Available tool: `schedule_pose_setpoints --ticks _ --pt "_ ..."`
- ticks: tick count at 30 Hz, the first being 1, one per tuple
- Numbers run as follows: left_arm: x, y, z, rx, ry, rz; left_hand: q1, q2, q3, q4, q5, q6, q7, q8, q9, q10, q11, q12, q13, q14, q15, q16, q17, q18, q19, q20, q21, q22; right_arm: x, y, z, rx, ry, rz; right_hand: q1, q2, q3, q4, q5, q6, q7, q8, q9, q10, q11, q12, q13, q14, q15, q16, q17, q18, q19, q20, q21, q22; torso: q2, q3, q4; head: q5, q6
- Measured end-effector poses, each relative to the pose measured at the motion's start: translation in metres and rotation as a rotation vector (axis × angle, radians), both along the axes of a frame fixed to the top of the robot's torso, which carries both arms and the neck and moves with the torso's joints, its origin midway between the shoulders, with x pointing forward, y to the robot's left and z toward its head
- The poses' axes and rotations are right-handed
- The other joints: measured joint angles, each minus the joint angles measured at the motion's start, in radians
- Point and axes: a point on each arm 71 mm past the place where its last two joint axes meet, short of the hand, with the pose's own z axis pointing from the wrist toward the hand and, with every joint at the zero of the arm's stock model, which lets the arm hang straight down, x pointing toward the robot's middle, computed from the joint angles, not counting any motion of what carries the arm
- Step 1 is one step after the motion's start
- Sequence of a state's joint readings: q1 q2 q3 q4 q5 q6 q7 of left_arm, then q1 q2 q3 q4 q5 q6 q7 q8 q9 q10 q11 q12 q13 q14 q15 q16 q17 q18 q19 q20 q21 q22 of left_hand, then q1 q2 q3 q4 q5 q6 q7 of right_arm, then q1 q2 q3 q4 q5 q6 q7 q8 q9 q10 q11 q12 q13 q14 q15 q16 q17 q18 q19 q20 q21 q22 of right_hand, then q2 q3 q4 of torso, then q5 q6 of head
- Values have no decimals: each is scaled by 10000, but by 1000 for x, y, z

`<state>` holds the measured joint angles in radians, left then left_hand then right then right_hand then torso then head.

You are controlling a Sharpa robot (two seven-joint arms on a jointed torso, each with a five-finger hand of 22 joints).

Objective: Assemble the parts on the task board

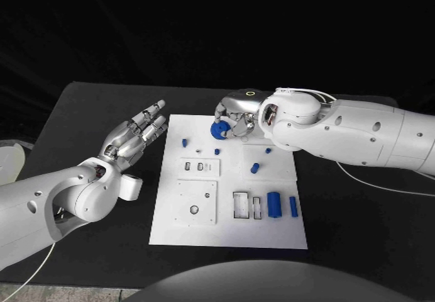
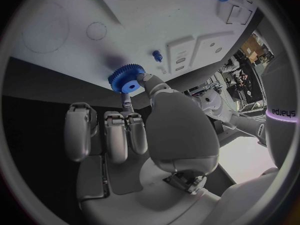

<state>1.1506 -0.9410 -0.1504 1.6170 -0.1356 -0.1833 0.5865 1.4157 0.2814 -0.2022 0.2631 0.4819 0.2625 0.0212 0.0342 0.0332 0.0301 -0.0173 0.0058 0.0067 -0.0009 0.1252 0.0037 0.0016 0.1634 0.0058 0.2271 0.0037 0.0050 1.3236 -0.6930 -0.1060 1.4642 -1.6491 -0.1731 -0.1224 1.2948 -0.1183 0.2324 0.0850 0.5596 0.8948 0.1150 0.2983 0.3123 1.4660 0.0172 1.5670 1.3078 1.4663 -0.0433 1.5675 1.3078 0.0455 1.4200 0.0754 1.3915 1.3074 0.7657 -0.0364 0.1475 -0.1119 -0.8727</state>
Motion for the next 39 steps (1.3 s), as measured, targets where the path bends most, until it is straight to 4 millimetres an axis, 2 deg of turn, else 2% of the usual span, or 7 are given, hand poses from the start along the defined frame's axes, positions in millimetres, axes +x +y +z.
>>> schedule_pose_setpoints --ticks 13,15,17,18,23,29,39 --pt "1 -1 -1 -1 -1 -24 40 -40 50 -50 39 0 0 0 0 36 36 0 9 1 73 0 1 2 36 35 0 -1 8 25 -7 49 165 297 44 41 39 39 -96 -90 -85 -166 24 0 0 0 -2 -37 37 0 -2 0 -8 7 -97 -1 0 0 2 -33 0" --pt "2 -1 -1 0 -1 -25 40 -40 50 -50 39 0 -1 0 0 36 36 0 9 1 73 0 1 2 36 35 0 -1 9 27 -8 54 202 325 44 40 85 49 -123 -185 -60 -245 641 0 0 0 -2 -37 38 0 -1 0 -36 36 -152 -2 0 0 1 -23 0" --pt "2 -2 -1 2 -2 -24 40 -40 50 -50 39 0 0 0 0 36 36 0 9 1 73 0 0 2 36 35 0 -1 9 29 -9 57 251 350 44 40 124 36 -123 -233 -14 -302 668 0 0 0 -2 -38 37 0 -2 0 -64 8 -200 -1 0 0 -4 -22 0" --pt "2 -2 -1 2 -2 -26 40 -40 49 -50 39 0 0 0 0 36 36 0 9 1 73 0 -1 2 36 35 0 -1 10 30 -10 58 277 354 44 40 124 36 -124 -279 -36 -340 1189 0 0 0 -2 -37 38 0 -2 0 -95 18 -207 3 0 0 -4 -22 0" --pt "2 -2 -1 -3 0 -41 42 -38 50 -50 39 0 0 0 0 36 36 0 8 0 73 0 -6 2 36 35 0 -2 11 31 -12 37 416 350 44 39 154 65 -164 -342 -7 -454 1509 -10 63 0 -2 -1 74 0 -3 0 -115 37 -268 7 0 5 -4 -21 0" --pt "3 -2 -2 0 6 -37 80 0 49 -49 39 0 -1 0 0 36 36 0 8 1 73 0 -8 2 36 35 0 -2 12 27 -14 -4 543 265 42 38 210 62 -165 -346 -2 -551 1520 -10 63 0 -3 0 74 0 -3 155 -183 33 -383 6 1 11 -15 11 0" --pt "2 -1 -3 3 39 -31 79 0 73 -73 39 0 -1 0 0 36 35 0 8 0 72 0 -6 2 36 35 0 -2 12 21 -17 -33 643 129 43 38 227 79 -178 -446 27 -666 1436 -10 62 0 -4 -1 74 0 -3 156 -254 33 -421 5 6 17 -30 12 0"
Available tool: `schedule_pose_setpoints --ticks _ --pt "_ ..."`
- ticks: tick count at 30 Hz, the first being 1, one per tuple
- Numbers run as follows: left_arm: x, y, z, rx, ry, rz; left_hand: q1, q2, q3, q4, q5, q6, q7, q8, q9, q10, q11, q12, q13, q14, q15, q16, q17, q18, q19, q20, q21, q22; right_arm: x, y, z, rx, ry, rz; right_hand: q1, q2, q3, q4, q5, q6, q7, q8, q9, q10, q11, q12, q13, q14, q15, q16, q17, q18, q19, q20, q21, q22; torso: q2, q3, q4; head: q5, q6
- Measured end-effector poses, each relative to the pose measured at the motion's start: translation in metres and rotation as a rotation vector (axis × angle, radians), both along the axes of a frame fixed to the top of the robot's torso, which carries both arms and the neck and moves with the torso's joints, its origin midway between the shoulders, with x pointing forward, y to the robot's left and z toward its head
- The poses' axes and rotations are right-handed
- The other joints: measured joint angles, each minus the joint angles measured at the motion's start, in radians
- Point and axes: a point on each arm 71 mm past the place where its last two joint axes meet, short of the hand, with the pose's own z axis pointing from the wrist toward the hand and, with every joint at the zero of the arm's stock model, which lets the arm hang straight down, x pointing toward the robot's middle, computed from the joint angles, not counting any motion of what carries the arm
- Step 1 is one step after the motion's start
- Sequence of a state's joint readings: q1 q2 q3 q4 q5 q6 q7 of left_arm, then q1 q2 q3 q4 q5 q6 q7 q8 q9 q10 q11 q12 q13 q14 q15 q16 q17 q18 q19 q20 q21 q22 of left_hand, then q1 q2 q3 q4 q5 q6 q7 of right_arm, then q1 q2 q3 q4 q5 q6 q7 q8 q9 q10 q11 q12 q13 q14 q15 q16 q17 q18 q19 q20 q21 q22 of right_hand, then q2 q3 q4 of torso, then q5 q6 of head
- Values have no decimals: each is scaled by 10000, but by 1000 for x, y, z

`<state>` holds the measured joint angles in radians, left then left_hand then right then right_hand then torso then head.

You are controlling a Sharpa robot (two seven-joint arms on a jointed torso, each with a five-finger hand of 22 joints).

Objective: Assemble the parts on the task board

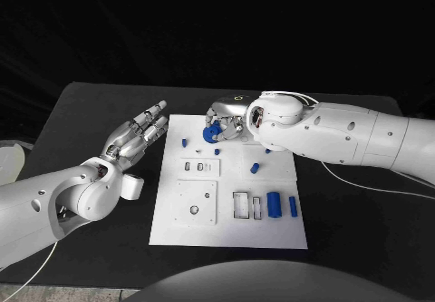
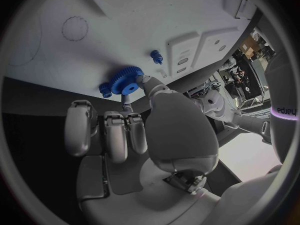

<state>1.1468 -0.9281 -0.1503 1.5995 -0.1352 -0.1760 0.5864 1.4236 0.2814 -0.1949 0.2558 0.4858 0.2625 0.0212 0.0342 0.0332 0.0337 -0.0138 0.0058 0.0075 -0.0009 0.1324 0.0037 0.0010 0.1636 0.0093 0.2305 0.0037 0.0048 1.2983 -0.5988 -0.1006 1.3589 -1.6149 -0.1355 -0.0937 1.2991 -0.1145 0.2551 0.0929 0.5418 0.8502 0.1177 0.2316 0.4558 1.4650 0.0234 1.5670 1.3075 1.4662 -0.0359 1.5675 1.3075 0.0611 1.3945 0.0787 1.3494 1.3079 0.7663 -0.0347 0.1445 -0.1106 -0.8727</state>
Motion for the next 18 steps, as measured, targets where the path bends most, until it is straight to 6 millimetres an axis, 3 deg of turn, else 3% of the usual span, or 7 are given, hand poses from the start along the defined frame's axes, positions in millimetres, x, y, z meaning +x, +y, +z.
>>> schedule_pose_setpoints --ticks 3,7,9,11,14,18 --pt "0 0 -1 -2 13 -3 0 0 0 0 0 0 0 0 0 0 0 0 0 0 0 0 0 -1 0 0 0 0 -1 -1 -1 4 19 -7 -1 0 58 56 -257 -249 25 -239 -101 0 -1 0 0 0 0 0 0 0 0 0 -79 0 0 0 1 -8 0" --pt "-1 0 -1 -4 27 -7 0 0 0 0 0 0 73 0 0 0 0 0 0 0 0 0 1 0 0 0 0 0 -1 -5 -3 -25 70 -63 -56 29 4 108 -1880 -1490 -19 -1150 -714 0 -1 0 0 0 0 -86 -1 0 -75 31 -207 -1 0 0 2 -9 0" --pt "-1 0 -1 -5 32 -7 0 0 0 0 5 0 73 0 0 0 0 0 -1 0 0 0 1 0 0 0 0 0 -1 -6 -4 -41 95 -103 -105 -9 -132 130 -2417 -2399 -113 -1528 -1181 1 -2 0 -1 0 0 -122 -1 0 -112 -6 -267 -1 0 0 3 -9 0" --pt "-1 0 -1 -5 35 -7 0 0 0 0 41 0 73 0 0 0 0 0 0 0 0 0 1 0 0 0 0 0 -1 -7 -4 -40 104 -128 -162 0 -362 238 -2983 -4160 -289 -1804 -2111 11 -143 -147 -1 1 -48 -250 -1 0 -216 -110 -436 -2 0 -3 3 -13 1" --pt "-1 0 -2 -7 43 -5 0 0 0 0 41 0 73 0 0 0 0 0 0 0 0 0 2 0 0 0 0 -1 0 -9 -4 -7 100 -161 -162 0 -671 492 -3358 -5539 -463 -1933 -2915 10 -244 -309 -1 -17 -168 -348 -1 -1 -306 -201 -630 -2 -1 -7 9 -18 1" --pt "-1 0 -2 -9 50 -6 -1 0 0 1 41 0 73 0 0 0 0 0 -1 0 0 0 2 0 0 0 0 0 0 -13 -4 112 46 -234 -162 0 -949 771 -3621 -5667 -542 -1933 -3082 12 -314 -309 -1 18 -203 -394 -1 0 -356 -250 -735 -3 -1 -7 18 -12 1"
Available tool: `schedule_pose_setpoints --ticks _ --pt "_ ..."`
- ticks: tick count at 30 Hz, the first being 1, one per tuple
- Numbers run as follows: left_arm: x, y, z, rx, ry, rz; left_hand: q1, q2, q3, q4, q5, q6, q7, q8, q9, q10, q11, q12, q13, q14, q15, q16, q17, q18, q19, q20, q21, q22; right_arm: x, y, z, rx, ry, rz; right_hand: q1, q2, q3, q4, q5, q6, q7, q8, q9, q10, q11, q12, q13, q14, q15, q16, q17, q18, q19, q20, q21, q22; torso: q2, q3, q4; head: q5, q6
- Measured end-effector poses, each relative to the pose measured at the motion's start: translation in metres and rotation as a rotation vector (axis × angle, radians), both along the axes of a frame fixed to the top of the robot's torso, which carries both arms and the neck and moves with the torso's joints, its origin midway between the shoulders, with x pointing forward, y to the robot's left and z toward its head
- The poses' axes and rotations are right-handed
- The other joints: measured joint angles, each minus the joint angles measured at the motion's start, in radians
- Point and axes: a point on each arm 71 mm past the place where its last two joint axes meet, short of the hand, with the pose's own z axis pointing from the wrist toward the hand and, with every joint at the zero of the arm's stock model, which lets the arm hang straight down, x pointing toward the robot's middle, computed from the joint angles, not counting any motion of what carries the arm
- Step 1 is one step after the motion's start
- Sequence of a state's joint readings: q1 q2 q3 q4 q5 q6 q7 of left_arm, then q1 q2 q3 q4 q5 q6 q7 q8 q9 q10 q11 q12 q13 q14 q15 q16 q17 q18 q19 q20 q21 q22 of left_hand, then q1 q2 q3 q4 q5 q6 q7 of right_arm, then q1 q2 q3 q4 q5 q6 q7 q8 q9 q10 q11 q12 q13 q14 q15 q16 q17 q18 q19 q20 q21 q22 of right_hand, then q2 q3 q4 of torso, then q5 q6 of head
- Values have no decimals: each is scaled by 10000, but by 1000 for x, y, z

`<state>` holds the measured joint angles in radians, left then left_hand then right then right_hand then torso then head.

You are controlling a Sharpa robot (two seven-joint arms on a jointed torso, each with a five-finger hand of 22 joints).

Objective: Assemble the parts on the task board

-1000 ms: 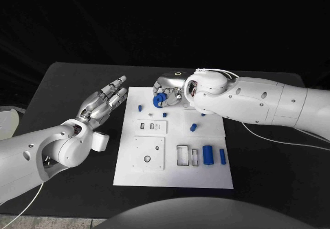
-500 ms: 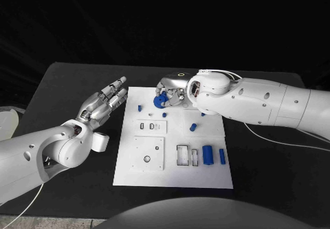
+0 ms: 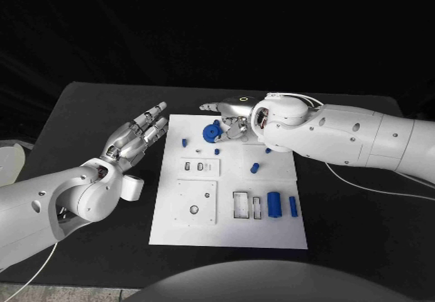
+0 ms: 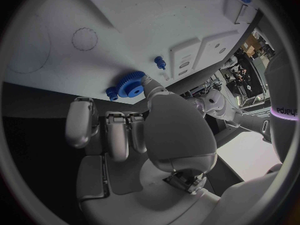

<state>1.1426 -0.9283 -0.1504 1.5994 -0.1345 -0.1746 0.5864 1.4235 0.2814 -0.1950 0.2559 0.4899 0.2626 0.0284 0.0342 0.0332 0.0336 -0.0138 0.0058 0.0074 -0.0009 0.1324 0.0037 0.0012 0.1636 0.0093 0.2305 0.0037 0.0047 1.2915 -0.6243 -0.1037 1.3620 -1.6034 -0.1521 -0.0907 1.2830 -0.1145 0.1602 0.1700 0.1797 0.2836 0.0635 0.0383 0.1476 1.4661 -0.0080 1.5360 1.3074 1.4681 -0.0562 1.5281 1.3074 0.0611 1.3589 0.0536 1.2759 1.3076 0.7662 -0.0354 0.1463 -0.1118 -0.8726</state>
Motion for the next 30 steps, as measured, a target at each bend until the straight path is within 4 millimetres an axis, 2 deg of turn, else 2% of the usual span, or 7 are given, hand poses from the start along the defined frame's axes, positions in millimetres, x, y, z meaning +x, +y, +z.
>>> schedule_pose_setpoints --ticks 3,6,9,14,17,27,30 --pt "0 1 0 5 3 15 0 0 0 0 0 0 0 0 0 0 0 0 0 0 0 0 1 0 0 0 0 0 0 -5 1 155 -87 -71 -111 111 -164 341 -311 563 55 88 73 0 0 0 0 0 0 -13 0 -1 0 0 -58 0 -5 -4 2 25 0" --pt "0 2 0 10 8 30 0 0 0 0 0 0 0 0 0 0 0 0 0 0 0 0 1 0 0 0 0 0 -1 -13 3 339 -190 -142 -275 275 -300 589 -512 1467 99 296 303 0 0 0 0 0 1 -13 -1 -1 0 0 -58 -1 -7 -6 1 49 0" --pt "0 3 0 18 11 49 0 0 0 0 0 0 0 0 0 0 0 0 0 0 0 0 1 1 0 0 0 0 -2 -17 5 478 -239 -173 -409 409 -410 699 -523 2365 111 474 487 -1 0 0 0 0 1 -13 -1 -1 0 0 -58 -1 -7 -12 -4 58 0" --pt "0 3 0 17 14 51 0 0 31 -31 0 0 -1 0 0 0 0 0 0 0 0 0 2 -1 0 0 0 0 -3 -19 6 597 -200 -156 -471 475 -421 710 -521 3189 116 621 632 0 0 0 -1 0 2 -13 -1 -1 14 13 -58 -1 -4 -9 -10 40 0" --pt "0 2 0 12 15 39 72 -7 66 -66 37 0 -1 0 4 37 37 0 8 0 0 0 2 -1 0 0 0 0 -4 -18 5 627 -138 -118 -365 581 -421 709 -310 3798 99 739 746 0 0 0 -1 0 2 -13 -1 -1 39 38 -58 -2 0 -6 -10 36 0" --pt "0 2 0 10 18 43 80 2 66 -66 37 39 38 41 9 37 36 0 8 0 0 0 3 0 0 0 0 -1 -4 -21 3 533 111 -115 -264 767 -465 520 -108 4813 52 968 812 -1 0 0 7 0 3 -13 7 -2 39 38 -57 -3 -1 0 -4 15 0" --pt "0 2 0 8 21 46 80 1 66 -66 37 39 38 41 8 37 36 0 8 0 0 0 3 0 0 0 0 -1 -4 -22 2 485 200 -139 -208 817 -470 506 -108 5009 -45 1028 827 -1 1 0 7 1 4 -13 7 -1 76 0 -98 -3 -3 0 -3 28 0"
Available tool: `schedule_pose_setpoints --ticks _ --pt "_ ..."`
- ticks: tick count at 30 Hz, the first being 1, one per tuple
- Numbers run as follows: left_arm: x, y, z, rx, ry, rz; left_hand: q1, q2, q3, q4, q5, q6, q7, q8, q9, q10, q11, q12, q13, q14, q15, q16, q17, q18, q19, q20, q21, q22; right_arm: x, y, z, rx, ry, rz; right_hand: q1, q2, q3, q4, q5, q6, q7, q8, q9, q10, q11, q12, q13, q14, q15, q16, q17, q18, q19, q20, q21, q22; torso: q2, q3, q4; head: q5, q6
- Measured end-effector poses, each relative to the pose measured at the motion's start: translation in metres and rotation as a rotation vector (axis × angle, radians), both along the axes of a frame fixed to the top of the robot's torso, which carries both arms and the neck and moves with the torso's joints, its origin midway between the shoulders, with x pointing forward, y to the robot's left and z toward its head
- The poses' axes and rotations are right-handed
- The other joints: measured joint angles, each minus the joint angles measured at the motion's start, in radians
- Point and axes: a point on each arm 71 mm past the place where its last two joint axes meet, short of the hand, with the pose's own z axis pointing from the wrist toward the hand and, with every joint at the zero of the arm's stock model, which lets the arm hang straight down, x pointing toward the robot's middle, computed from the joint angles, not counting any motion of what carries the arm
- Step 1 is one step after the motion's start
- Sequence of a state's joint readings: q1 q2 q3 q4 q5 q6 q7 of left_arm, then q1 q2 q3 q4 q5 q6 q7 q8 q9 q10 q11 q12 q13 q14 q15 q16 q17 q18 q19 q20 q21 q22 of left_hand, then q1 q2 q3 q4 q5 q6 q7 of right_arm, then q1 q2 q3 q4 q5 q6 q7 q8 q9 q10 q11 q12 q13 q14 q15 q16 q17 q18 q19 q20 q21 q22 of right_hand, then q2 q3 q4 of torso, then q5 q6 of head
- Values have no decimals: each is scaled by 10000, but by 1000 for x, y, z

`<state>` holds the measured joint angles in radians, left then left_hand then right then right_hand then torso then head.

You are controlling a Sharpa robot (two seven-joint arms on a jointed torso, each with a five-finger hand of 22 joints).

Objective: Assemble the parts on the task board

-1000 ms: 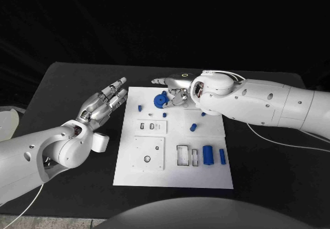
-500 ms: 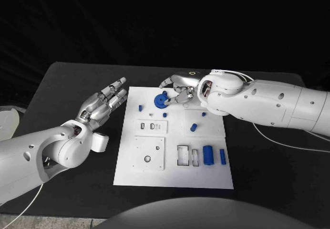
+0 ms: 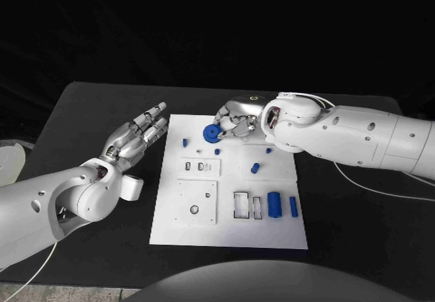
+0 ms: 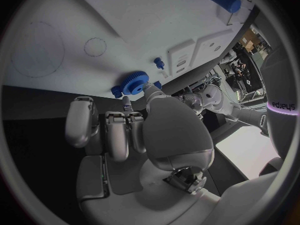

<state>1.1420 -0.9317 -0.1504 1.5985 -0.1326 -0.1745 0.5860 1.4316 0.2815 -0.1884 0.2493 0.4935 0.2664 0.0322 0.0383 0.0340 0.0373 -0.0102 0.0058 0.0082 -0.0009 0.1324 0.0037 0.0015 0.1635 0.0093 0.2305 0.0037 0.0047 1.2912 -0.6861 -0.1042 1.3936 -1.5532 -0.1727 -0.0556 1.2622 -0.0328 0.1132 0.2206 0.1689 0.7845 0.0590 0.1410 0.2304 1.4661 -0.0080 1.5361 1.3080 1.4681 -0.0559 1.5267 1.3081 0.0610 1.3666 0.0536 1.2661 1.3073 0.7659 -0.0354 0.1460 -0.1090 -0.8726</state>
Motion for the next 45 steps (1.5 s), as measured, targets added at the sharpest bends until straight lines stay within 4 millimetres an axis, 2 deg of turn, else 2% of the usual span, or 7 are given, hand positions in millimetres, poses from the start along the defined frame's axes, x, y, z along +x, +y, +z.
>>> schedule_pose_setpoints --ticks 16,21,24,28,32,37,45 --pt "0 1 0 -19 6 18 0 0 28 28 0 36 35 0 12 0 0 0 9 36 36 0 1 -1 36 36 0 10 1 -14 -5 -170 295 -253 -146 145 -49 -35 -1 1560 11 288 181 -31 -31 0 -2 -36 -36 0 -2 0 37 -37 -59 7 1 -3 11 39 0" --pt "0 2 0 -15 12 47 0 0 28 28 0 36 35 0 11 0 0 0 8 36 36 0 1 -1 36 36 0 10 2 -25 -4 -88 224 -480 -107 184 -69 -54 -2 1660 52 329 210 -31 -30 0 -3 -36 -36 -22 -2 0 37 -37 -121 7 9 -4 5 66 0" --pt "0 3 0 -15 17 64 0 0 28 28 0 36 35 0 11 36 36 0 18 35 36 0 1 -1 36 36 0 10 0 -34 -2 48 167 -653 -37 178 -69 -150 52 1596 112 209 196 -31 -31 0 -3 -36 -36 -42 -2 0 36 -37 -153 6 12 -6 -4 79 0" --pt "-1 3 0 -19 22 72 0 0 28 28 0 35 35 -1 10 36 36 0 17 35 36 0 2 -1 36 36 0 9 -3 -48 9 268 -3 -872 308 -7 -35 -393 57 1287 160 -71 117 -31 -30 0 -3 -36 -35 -42 -3 0 37 -37 -212 5 12 -5 -7 80 0" --pt "-1 4 0 -19 26 86 0 0 28 28 0 35 35 -1 10 36 36 0 17 36 35 0 2 -1 36 36 0 9 -10 -66 29 502 -288 -1116 694 -144 32 -649 229 984 110 -316 37 -31 -31 0 -4 -36 -35 -42 -3 0 40 -32 -212 5 11 -6 -7 84 0" --pt "-1 4 0 -23 32 89 0 0 28 28 0 35 35 -1 9 36 36 0 17 35 35 0 2 -1 36 36 0 9 -22 -89 43 585 -469 -1471 792 -242 -8 -689 230 556 0 -602 -58 -29 -32 92 -4 -16 -55 -42 -3 2 222 -72 -41 4 7 -5 -9 50 0" --pt "-1 4 0 -22 36 97 0 0 28 28 0 35 34 -1 8 35 35 0 16 35 35 0 2 0 36 36 0 9 -36 -121 34 378 -216 -2124 791 -241 -39 -714 269 370 -185 -691 -79 -19 -234 312 -5 -11 -266 139 -4 0 502 -250 263 3 13 12 -15 26 0"
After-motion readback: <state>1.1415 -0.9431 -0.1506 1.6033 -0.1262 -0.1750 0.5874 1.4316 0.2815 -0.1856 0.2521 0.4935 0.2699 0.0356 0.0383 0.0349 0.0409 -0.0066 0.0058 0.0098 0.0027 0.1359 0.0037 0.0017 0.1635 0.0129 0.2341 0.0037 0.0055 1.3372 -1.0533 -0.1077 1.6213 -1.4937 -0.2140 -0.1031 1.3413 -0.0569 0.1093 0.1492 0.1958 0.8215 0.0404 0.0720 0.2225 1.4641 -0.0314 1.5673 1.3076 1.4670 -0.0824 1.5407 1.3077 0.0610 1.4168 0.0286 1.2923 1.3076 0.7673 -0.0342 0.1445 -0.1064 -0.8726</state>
